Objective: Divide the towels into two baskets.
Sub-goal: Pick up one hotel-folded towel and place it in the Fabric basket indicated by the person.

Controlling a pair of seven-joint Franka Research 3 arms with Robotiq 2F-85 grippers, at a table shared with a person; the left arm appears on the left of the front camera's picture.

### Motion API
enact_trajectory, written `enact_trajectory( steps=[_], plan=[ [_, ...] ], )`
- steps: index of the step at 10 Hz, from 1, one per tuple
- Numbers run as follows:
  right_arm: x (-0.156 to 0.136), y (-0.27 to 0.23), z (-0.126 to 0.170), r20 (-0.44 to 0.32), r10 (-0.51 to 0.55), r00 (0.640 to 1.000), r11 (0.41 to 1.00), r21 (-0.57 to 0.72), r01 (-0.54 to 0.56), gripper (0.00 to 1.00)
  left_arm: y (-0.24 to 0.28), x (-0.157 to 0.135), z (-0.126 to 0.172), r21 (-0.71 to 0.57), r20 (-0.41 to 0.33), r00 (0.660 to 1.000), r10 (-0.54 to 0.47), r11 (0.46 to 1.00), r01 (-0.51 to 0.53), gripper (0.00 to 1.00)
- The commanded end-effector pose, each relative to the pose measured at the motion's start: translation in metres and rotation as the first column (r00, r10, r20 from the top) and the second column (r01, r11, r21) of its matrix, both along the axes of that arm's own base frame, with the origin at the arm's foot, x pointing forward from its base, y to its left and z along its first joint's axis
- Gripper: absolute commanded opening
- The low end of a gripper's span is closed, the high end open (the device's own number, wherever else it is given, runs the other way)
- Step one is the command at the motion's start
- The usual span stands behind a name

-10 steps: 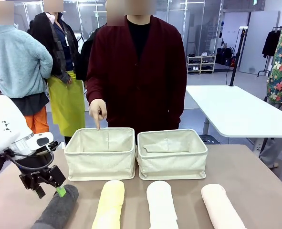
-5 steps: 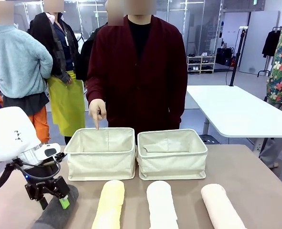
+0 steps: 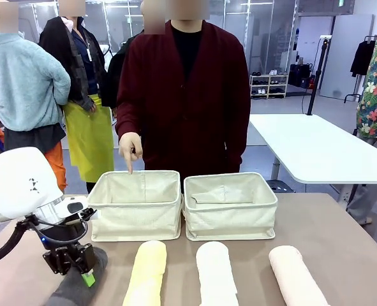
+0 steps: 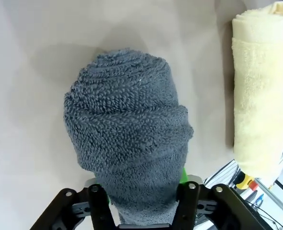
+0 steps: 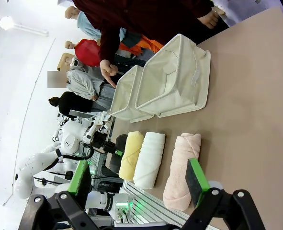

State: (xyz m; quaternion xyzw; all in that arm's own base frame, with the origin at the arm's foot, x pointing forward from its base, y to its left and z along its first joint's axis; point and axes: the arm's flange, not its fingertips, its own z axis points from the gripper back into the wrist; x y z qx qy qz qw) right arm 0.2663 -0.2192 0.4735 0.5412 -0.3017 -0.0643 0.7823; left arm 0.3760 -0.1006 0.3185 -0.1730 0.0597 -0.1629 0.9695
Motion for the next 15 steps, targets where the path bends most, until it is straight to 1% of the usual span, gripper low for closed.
enact_trajectory(
  steps=[1, 2, 3, 4, 5, 6, 7, 8, 9, 10, 11, 12, 13, 14, 15],
  plan=[
    [-0.003, -0.001, 0.002, 0.017, 0.002, 1.0, 1.0, 0.006, -0.002, 1.0, 0.013, -0.077, -0.023, 0.011, 0.048, 0.998, 0.028, 1.0, -0.028, 0.0],
    [-0.003, -0.001, 0.002, 0.017, 0.002, 1.0, 1.0, 0.006, -0.002, 1.0, 0.014, -0.076, -0.018, 0.006, 0.057, 0.998, 0.039, 0.999, -0.039, 0.05],
    [-0.003, -0.001, 0.002, 0.017, 0.002, 1.0, 1.0, 0.006, -0.002, 1.0, 0.014, -0.073, -0.009, -0.007, 0.06, 0.997, 0.038, 0.999, -0.038, 0.0],
    [-0.003, -0.001, 0.002, 0.017, 0.002, 1.0, 1.0, 0.006, -0.002, 1.0, 0.014, -0.074, 0.01, -0.004, 0.037, 0.996, -0.075, 0.997, 0.075, 0.0],
    [-0.003, -0.001, 0.002, 0.017, 0.002, 1.0, 1.0, 0.006, -0.002, 1.0, 0.011, -0.072, 0.033, -0.011, 0.046, 0.989, -0.138, 0.99, 0.138, 0.0],
    [-0.003, -0.001, 0.002, 0.017, 0.002, 1.0, 1.0, 0.006, -0.002, 1.0, 0.005, -0.069, 0.059, 0.011, 0.071, 0.978, -0.195, 0.981, 0.195, 0.0],
    [-0.003, -0.001, 0.002, 0.017, 0.002, 1.0, 1.0, 0.006, -0.002, 1.0, -0.005, -0.067, 0.085, 0.043, 0.092, 0.957, -0.276, 0.961, 0.273, 0.0],
    [-0.003, -0.001, 0.002, 0.017, 0.002, 1.0, 1.0, 0.006, -0.002, 1.0, -0.022, -0.065, 0.115, 0.093, 0.102, 0.917, -0.385, 0.922, 0.376, 0.0],
    [-0.003, -0.001, 0.002, 0.017, 0.002, 1.0, 1.0, 0.006, -0.002, 1.0, -0.039, -0.062, 0.137, 0.147, 0.116, 0.869, -0.481, 0.874, 0.463, 0.0],
    [-0.003, -0.001, 0.002, 0.017, 0.002, 1.0, 1.0, 0.006, -0.002, 1.0, -0.058, -0.06, 0.156, 0.193, 0.16, 0.809, -0.565, 0.822, 0.536, 0.0],
    [-0.003, -0.001, 0.002, 0.017, 0.002, 1.0, 1.0, 0.006, -0.002, 1.0, -0.076, -0.062, 0.168, 0.23, 0.168, 0.742, -0.649, 0.758, 0.611, 0.0],
    [-0.003, -0.001, 0.002, 0.017, 0.002, 1.0, 1.0, 0.006, -0.002, 1.0, -0.097, -0.066, 0.18, 0.244, 0.17, 0.635, -0.753, 0.657, 0.713, 0.0],
    [-0.003, -0.001, 0.002, 0.017, 0.002, 1.0, 1.0, 0.006, -0.002, 1.0, -0.112, -0.072, 0.189, 0.263, 0.128, 0.515, -0.848, 0.529, 0.807, 0.0],
    [-0.003, -0.001, 0.002, 0.017, 0.002, 1.0, 1.0, 0.006, -0.002, 1.0, -0.123, -0.077, 0.194, 0.305, 0.097, 0.416, -0.904, 0.425, 0.852, 0.0],
    [-0.003, -0.001, 0.002, 0.017, 0.002, 1.0, 1.0, 0.006, -0.002, 1.0, -0.128, -0.077, 0.197, 0.295, 0.095, 0.406, -0.909, 0.415, 0.861, 0.0]
  ],
)
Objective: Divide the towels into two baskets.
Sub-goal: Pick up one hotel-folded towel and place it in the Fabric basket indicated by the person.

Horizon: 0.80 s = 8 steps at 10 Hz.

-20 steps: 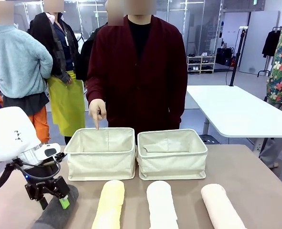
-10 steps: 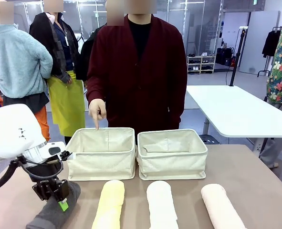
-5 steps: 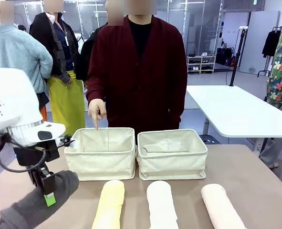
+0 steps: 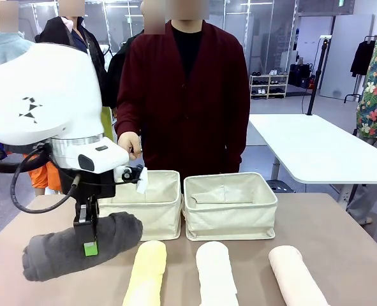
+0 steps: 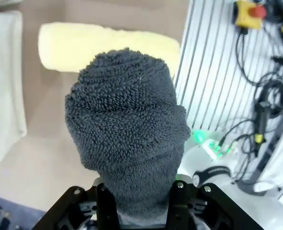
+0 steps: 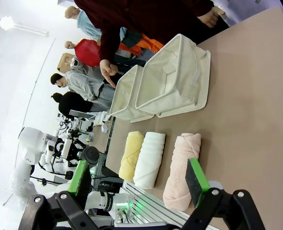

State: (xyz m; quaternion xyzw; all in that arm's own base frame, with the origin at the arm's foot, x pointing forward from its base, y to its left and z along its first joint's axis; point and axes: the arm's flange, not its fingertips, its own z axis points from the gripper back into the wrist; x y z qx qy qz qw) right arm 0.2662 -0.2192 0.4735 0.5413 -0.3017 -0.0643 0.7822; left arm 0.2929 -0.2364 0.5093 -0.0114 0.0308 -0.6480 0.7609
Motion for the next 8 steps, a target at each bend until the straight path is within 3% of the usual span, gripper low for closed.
enact_trajectory(
  steps=[1, 2, 3, 5, 6, 7, 8],
  plan=[
    [-0.003, -0.001, 0.002, 0.017, 0.002, 1.0, 1.0, 0.006, -0.002, 1.0, 0.009, 0.005, 0.008, 0.01, 0.007, 0.998, -0.069, 0.998, 0.069, 0.0],
    [-0.003, -0.001, 0.002, 0.017, 0.002, 1.0, 1.0, 0.006, -0.002, 1.0, 0.015, -0.001, 0.012, -0.074, 0.031, 0.998, -0.048, 0.996, 0.05, 0.0],
    [-0.003, -0.001, 0.002, 0.017, 0.002, 1.0, 1.0, 0.006, -0.002, 1.0, -0.003, 0.001, 0.001, 0.004, 0.001, 0.999, -0.046, 0.999, 0.046, 0.0],
    [-0.003, -0.001, 0.002, 0.017, 0.002, 1.0, 1.0, 0.006, -0.002, 1.0, -0.003, 0.001, 0.001, 0.004, 0.001, 0.999, -0.046, 0.999, 0.046, 0.0],
    [-0.003, -0.001, 0.002, 0.017, 0.002, 1.0, 1.0, 0.006, -0.002, 1.0, 0.0, 0.002, 0.002, -0.007, 0.003, 0.998, -0.056, 0.998, 0.056, 0.4],
    [-0.003, -0.001, 0.002, 0.017, 0.002, 1.0, 1.0, 0.006, -0.002, 1.0, -0.002, 0.01, 0.014, 0.019, 0.117, 0.99, -0.076, 0.997, 0.075, 0.4],
    [-0.003, -0.001, 0.002, 0.017, 0.002, 1.0, 1.0, 0.006, -0.002, 1.0, -0.008, 0.028, 0.023, 0.085, 0.183, 0.975, -0.122, 0.991, 0.108, 0.4]
  ],
)
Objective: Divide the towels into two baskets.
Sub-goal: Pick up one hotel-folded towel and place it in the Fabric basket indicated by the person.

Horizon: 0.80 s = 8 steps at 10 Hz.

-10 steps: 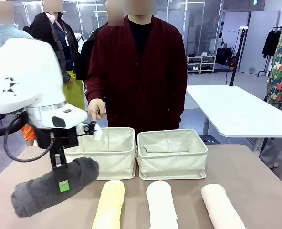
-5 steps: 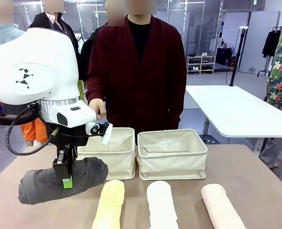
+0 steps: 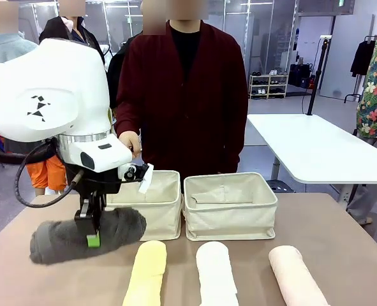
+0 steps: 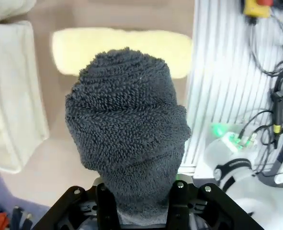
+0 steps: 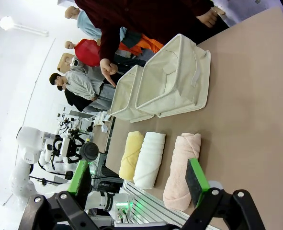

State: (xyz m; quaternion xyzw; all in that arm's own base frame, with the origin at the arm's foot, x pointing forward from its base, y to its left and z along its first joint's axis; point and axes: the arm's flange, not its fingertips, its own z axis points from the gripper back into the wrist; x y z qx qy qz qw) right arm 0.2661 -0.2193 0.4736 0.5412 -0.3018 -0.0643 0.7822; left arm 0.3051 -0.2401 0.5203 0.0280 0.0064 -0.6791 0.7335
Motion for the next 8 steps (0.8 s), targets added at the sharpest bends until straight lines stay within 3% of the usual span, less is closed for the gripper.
enact_trajectory(
  steps=[1, 2, 5, 6, 8],
  plan=[
    [-0.002, -0.001, 0.002, 0.017, 0.002, 1.0, 1.0, 0.006, -0.002, 1.0, -0.012, 0.043, 0.023, 0.072, 0.155, 0.986, -0.068, 0.996, 0.057, 0.4],
    [-0.002, -0.001, 0.002, 0.017, 0.002, 1.0, 1.0, 0.006, -0.002, 1.0, -0.018, 0.07, 0.034, 0.138, 0.207, 0.971, -0.117, 0.986, 0.089, 0.4],
    [-0.002, -0.001, 0.002, 0.017, 0.002, 1.0, 1.0, 0.006, -0.002, 1.0, -0.035, 0.166, 0.048, 0.179, 0.22, 0.939, -0.265, 0.957, 0.228, 0.4],
    [-0.002, -0.001, 0.002, 0.017, 0.002, 1.0, 1.0, 0.006, -0.002, 1.0, -0.035, 0.194, 0.04, 0.194, 0.197, 0.929, -0.313, 0.941, 0.276, 0.4],
    [-0.002, -0.001, 0.002, 0.017, 0.002, 1.0, 1.0, 0.006, -0.002, 1.0, -0.033, 0.227, 0.017, 0.222, 0.169, 0.935, -0.312, 0.936, 0.272, 0.4]
  ],
)
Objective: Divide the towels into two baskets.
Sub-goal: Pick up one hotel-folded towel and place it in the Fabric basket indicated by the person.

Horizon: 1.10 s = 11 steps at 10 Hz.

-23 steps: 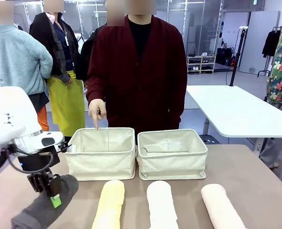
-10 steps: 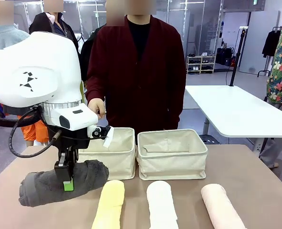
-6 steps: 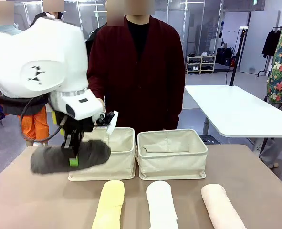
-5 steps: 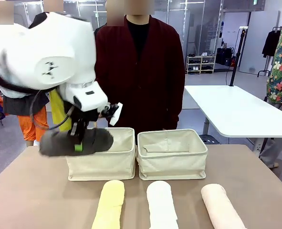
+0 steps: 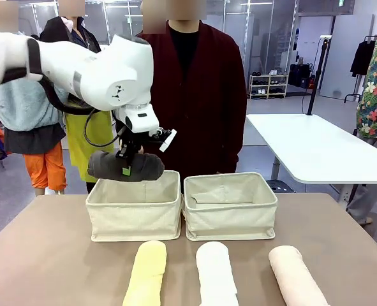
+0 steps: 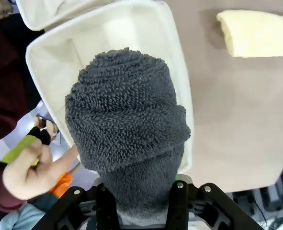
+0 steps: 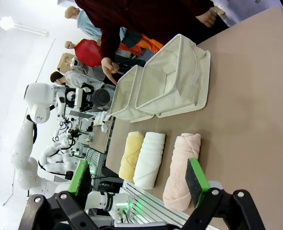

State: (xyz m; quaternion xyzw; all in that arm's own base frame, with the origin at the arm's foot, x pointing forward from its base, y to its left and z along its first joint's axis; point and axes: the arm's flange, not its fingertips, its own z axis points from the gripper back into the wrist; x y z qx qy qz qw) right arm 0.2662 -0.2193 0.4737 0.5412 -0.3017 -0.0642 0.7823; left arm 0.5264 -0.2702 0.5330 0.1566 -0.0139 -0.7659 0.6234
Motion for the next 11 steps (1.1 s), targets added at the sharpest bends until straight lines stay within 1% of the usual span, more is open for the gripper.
enact_trajectory(
  steps=[1, 2, 3, 4, 5, 7, 8, 9, 10, 11],
  plan=[
    [-0.003, -0.001, 0.002, 0.017, 0.001, 1.0, 1.0, 0.006, -0.001, 1.0, 0.0, 0.018, -0.007, 0.056, 0.027, 1.0, -0.011, 0.998, 0.009, 0.4],
    [-0.003, -0.001, 0.002, 0.017, 0.001, 1.0, 1.0, 0.006, -0.001, 1.0, 0.002, 0.025, -0.019, 0.05, 0.048, 0.999, 0.0, 0.999, -0.002, 0.46],
    [-0.003, -0.001, 0.002, 0.017, 0.001, 1.0, 1.0, 0.006, -0.001, 1.0, 0.003, 0.03, -0.028, 0.038, 0.046, 0.999, 0.007, 0.999, -0.009, 0.67],
    [-0.003, -0.001, 0.002, 0.017, 0.001, 1.0, 1.0, 0.006, -0.001, 1.0, 0.004, 0.034, -0.034, 0.023, 0.039, 0.999, 0.006, 1.0, -0.007, 0.81],
    [-0.003, -0.001, 0.002, 0.017, 0.001, 1.0, 1.0, 0.006, -0.001, 1.0, 0.004, 0.034, -0.034, 0.002, 0.028, 1.0, 0.003, 1.0, -0.003, 1.0],
    [-0.003, -0.001, 0.002, 0.017, 0.001, 1.0, 1.0, 0.006, -0.001, 1.0, 0.005, 0.033, -0.044, 0.026, 0.016, 1.0, 0.024, 0.999, -0.025, 1.0],
    [-0.003, -0.001, 0.002, 0.017, 0.001, 1.0, 1.0, 0.006, -0.001, 1.0, 0.005, 0.03, -0.05, 0.06, 0.021, 0.999, 0.033, 0.998, -0.034, 0.94],
    [-0.003, -0.001, 0.002, 0.017, 0.001, 1.0, 1.0, 0.006, -0.001, 1.0, 0.002, 0.025, -0.052, 0.056, 0.025, 0.999, 0.037, 0.998, -0.038, 1.0],
    [-0.003, -0.001, 0.002, 0.017, 0.001, 1.0, 1.0, 0.006, -0.001, 1.0, 0.002, 0.019, -0.052, 0.038, 0.029, 0.997, 0.076, 0.996, -0.077, 1.0],
    [-0.003, -0.001, 0.002, 0.017, 0.001, 1.0, 1.0, 0.006, -0.001, 1.0, 0.004, 0.01, -0.054, 0.046, 0.068, 0.974, 0.217, 0.974, -0.22, 1.0]
  ],
)
